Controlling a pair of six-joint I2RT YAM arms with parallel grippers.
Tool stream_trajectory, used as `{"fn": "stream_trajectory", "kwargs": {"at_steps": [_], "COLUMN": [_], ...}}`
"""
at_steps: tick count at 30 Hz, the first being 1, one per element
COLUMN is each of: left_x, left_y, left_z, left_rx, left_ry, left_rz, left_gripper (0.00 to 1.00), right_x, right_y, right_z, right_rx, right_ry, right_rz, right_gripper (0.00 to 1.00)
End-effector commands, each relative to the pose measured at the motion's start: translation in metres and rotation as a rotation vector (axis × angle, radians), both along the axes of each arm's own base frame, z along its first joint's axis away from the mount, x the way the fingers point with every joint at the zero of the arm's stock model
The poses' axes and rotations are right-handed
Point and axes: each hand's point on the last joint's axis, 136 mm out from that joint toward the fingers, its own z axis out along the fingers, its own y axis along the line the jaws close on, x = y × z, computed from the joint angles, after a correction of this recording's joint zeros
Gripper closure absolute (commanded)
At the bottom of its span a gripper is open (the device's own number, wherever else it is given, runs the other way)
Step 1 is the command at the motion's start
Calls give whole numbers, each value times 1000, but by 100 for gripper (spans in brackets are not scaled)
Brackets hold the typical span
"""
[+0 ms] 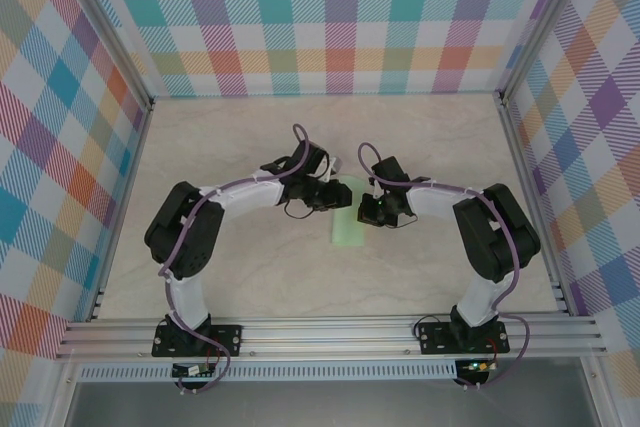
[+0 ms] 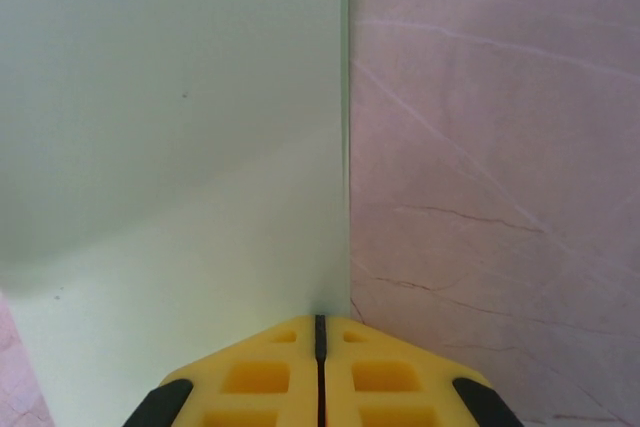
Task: Fold a paper plane with a square sheet of paper (fold left side to right side)
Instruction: First fold the square sheet of paper in half at the center of the table.
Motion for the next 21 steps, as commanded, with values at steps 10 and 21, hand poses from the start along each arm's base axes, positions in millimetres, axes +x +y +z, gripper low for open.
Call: {"fn": "stream_trajectory", "kwargs": {"at_steps": [10, 21], "left_x": [-7, -10], "left_y": [18, 52], "left_z": [-69, -101], "left_rx": [147, 211], "left_ry": [106, 152], "left_rz": [14, 67], "left_gripper": [73, 73], "right_x": [-23, -28], "right_y": [-14, -17], "right_z": [-35, -39], "right_rx": [-101, -125], "right_ry": [114, 149], "right_rz": [12, 25], "right_gripper": [92, 92]}}
